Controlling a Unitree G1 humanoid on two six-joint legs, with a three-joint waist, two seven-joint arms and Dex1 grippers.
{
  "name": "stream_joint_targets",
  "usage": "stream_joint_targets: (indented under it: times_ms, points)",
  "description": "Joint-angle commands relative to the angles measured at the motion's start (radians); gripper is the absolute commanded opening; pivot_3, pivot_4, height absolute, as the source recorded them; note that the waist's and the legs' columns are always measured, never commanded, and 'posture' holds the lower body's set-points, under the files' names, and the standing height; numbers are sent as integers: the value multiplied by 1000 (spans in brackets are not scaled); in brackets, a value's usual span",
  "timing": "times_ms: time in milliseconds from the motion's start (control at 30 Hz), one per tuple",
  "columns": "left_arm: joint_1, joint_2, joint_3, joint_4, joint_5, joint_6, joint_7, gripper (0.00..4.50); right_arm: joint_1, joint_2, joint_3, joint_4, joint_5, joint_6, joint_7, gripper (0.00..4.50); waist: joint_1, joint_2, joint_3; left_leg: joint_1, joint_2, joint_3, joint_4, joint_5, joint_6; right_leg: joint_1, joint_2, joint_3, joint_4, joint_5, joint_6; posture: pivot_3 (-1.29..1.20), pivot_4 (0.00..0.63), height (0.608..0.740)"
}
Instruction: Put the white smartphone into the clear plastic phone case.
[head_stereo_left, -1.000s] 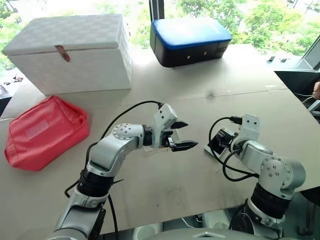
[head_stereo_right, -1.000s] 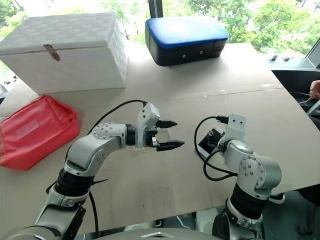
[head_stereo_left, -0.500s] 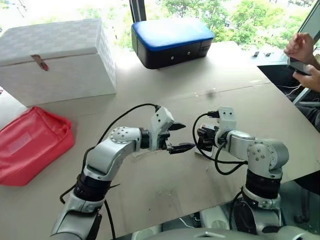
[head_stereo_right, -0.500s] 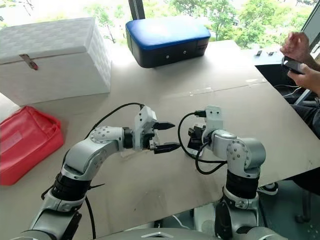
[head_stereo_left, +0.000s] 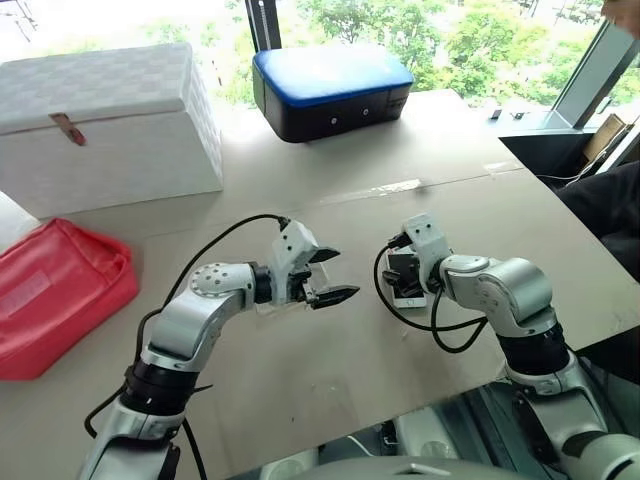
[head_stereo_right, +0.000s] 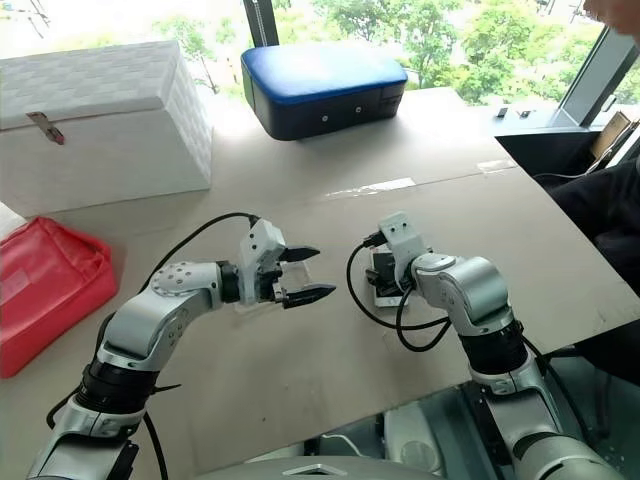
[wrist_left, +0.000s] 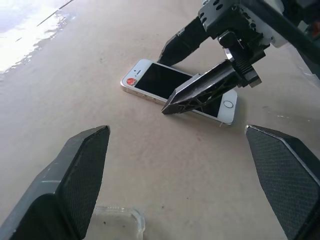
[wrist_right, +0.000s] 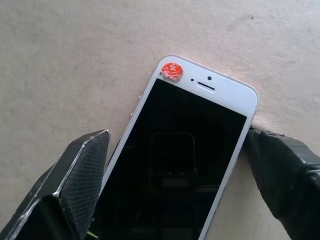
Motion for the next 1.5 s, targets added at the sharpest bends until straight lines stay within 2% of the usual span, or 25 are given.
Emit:
stream_joint_targets:
  times_ms: [33, 67, 133, 167, 233, 267, 367, 400, 500, 700, 867, 967, 1067, 1100, 1167, 1233, 1400, 1500]
  points:
    - [0, 18, 37, -64, -16, 10, 16, 4418, 51, -91, 207, 84, -44, -81, 123, 4500, 3, 5, 2, 0, 0, -2, 0, -2, -4, 0, -2, -3, -3, 0, 0, 0, 150, 740]
    - [-3, 23, 42, -72, -20, 18, 19, 4418, 55, -105, 211, 82, -42, -96, 150, 4500, 8, 6, 2, 0, 0, -3, -1, -2, -4, 0, -2, -6, -6, 0, 0, 0, 150, 740]
    - [-13, 31, 52, -81, -25, 33, 28, 4500, 62, -149, 208, 75, -53, -160, 210, 3901, 16, 6, 2, 0, 0, -4, -4, -2, -4, 0, -6, -13, -8, 0, 0, 0, 150, 740]
    - [-12, 37, 61, -81, -28, 33, 26, 4500, 64, -161, 212, 72, -65, -190, 228, 3750, 22, 6, 2, 1, 0, -4, -4, -3, -4, 0, -7, -15, -8, 0, 0, 0, 150, 740]
    - [-10, 50, 80, -98, -38, 43, 21, 4500, 62, -225, 221, 58, -86, -269, 305, 2847, 29, 7, 2, 1, 0, -4, -5, -3, -5, -1, -7, -21, -7, 0, 0, 0, 150, 740]
    - [-6, 55, 92, -106, -42, 43, 22, 4500, 53, -254, 222, 55, -88, -279, 341, 2831, 33, 7, 2, 1, 0, -4, -5, -4, -6, -1, -7, -21, -7, 0, 0, 0, 150, 740]
    - [20, 73, 145, -153, -75, 48, 23, 4500, 17, -282, 180, 81, -73, -275, 411, 2831, 37, 7, 2, -1, -2, -4, -5, -7, -11, -2, -5, -21, -7, 1, 0, 0, 150, 740]
    - [37, 81, 168, -168, -88, 41, 16, 4500, 5, -274, 170, 90, -72, -269, 420, 2831, 37, 6, 2, -1, -2, -3, -5, -9, -15, -2, -5, -20, -7, 3, -4, 0, 150, 740]
    - [105, 68, 245, -217, -111, -40, 14, 4500, -22, -257, 143, 116, -70, -261, 447, 2831, 32, 6, 2, -1, -2, -1, -5, -11, -17, -3, -4, -18, -8, 3, -5, 0, 150, 740]
    - [213, 138, 399, -280, -284, -46, -115, 4500, -43, -263, 136, 107, -82, -332, 530, 2831, 43, 9, 7, -2, -1, -1, -4, -12, -19, -5, -4, -18, -8, 3, -5, 0, 150, 740]
    - [296, 206, 455, -297, -307, -66, -184, 4500, -91, -321, 225, 132, -199, -656, 687, 2831, 47, 12, 14, -2, 0, 0, -4, -12, -19, -8, -4, -20, -8, 3, -5, 0, 150, 740]
    - [343, 221, 488, -315, -325, -72, -185, 4500, -101, -342, 275, 143, -252, -873, 814, 2831, 49, 13, 14, -8, -1, 1, -4, -12, -19, -14, -2, -19, -7, 4, -5, 0, 150, 740]
    - [366, 232, 506, -344, -349, -64, -177, 4500, -108, -357, 297, 172, -296, -978, 896, 2831, 55, 13, 15, -20, -1, 0, -4, -12, -19, -25, 3, -19, -7, 7, -4, 0, 150, 740]
    - [369, 231, 500, -340, -336, -74, -175, 4500, -108, -345, 288, 196, -295, -966, 901, 2831, 57, 13, 15, -22, -1, 0, -4, -12, -20, -26, 3, -20, -7, 9, -8, 0, 150, 740]
    - [368, 248, 511, -331, -336, -74, -179, 4500, -112, -333, 252, 212, -288, -911, 897, 3856, 58, 13, 15, -22, -1, 0, -4, -12, -22, -26, 2, -19, -7, 8, -11, 0, 150, 740]
    - [363, 258, 528, -331, -370, -49, -175, 4500, -106, -325, 196, 181, -271, -840, 872, 4468, 59, 13, 15, -22, -1, 0, -4, -15, -25, -26, 2, -19, -8, 8, -11, 0, 150, 740]
    - [380, 274, 508, -342, -364, -69, -195, 4500, -22, -448, 130, -5, -255, -660, 892, 4468, 78, 19, 19, -25, -3, 0, 1, -17, -28, -27, 0, -18, -9, 8, -11, 0, 150, 740]
    - [389, 281, 511, -352, -383, -70, -209, 4500, 27, -466, 83, -90, -203, -513, 869, 4468, 89, 19, 19, -30, -5, 0, 5, -17, -28, -27, -1, -21, -9, 8, -10, 0, 150, 740]
